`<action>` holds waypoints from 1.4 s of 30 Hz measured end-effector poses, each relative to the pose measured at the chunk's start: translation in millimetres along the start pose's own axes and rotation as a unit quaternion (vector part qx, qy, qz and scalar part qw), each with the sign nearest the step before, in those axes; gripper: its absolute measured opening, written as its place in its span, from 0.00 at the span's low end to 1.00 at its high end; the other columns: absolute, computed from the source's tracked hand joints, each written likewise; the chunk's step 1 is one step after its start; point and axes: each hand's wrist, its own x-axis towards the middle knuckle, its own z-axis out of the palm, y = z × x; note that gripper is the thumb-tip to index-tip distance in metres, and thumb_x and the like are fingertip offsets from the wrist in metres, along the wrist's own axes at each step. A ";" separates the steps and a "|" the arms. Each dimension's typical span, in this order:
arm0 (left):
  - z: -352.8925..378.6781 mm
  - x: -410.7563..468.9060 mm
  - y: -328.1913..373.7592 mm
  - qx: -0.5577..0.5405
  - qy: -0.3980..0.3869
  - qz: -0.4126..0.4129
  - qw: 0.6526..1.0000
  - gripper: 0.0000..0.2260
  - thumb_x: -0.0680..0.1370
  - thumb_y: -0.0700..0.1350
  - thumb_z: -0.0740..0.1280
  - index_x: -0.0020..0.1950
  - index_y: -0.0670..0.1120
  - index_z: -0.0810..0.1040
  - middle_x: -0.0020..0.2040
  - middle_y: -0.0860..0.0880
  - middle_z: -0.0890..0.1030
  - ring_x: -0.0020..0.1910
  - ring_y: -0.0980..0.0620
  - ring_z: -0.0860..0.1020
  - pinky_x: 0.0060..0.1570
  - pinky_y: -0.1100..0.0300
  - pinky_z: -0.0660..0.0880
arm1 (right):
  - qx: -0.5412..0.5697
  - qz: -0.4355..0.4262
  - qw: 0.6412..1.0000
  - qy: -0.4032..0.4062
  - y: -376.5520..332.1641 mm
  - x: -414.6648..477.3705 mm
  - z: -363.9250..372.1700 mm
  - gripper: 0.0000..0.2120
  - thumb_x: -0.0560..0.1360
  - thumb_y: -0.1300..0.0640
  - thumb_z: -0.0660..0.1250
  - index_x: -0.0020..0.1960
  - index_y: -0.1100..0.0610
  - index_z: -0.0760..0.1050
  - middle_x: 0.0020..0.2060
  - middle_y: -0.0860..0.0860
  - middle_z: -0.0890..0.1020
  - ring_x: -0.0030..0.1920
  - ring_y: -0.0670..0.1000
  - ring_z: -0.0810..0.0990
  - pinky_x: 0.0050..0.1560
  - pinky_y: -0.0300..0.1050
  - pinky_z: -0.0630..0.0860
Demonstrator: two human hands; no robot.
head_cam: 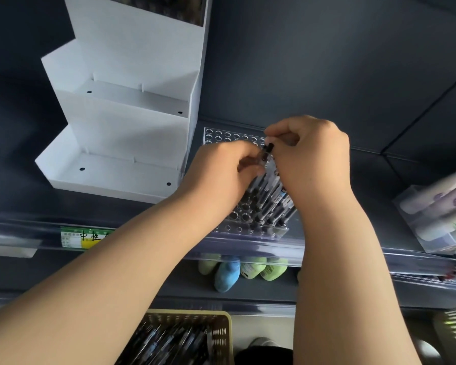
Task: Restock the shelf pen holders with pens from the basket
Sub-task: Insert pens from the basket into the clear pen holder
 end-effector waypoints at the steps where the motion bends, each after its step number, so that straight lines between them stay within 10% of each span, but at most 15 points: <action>1: -0.6 0.3 -0.4 -0.003 0.005 -0.002 1.000 0.09 0.73 0.43 0.72 0.52 0.48 0.82 0.39 0.56 0.79 0.37 0.60 0.76 0.42 0.78 0.68 | 0.004 -0.002 1.000 -0.004 -0.6 0.0 -0.4 0.09 0.72 0.61 0.67 0.46 0.50 0.82 0.36 0.44 0.78 0.46 0.50 0.79 0.49 0.44 0.76; 42: 4.8 0.0 -12.7 0.012 -0.024 -0.018 0.999 0.03 0.72 0.44 0.73 0.44 0.51 0.81 0.36 0.58 0.79 0.35 0.66 0.76 0.40 0.76 0.70 | 0.009 -0.009 1.000 0.002 4.0 3.2 -4.0 0.07 0.73 0.58 0.67 0.48 0.49 0.82 0.36 0.41 0.78 0.44 0.46 0.80 0.48 0.40 0.75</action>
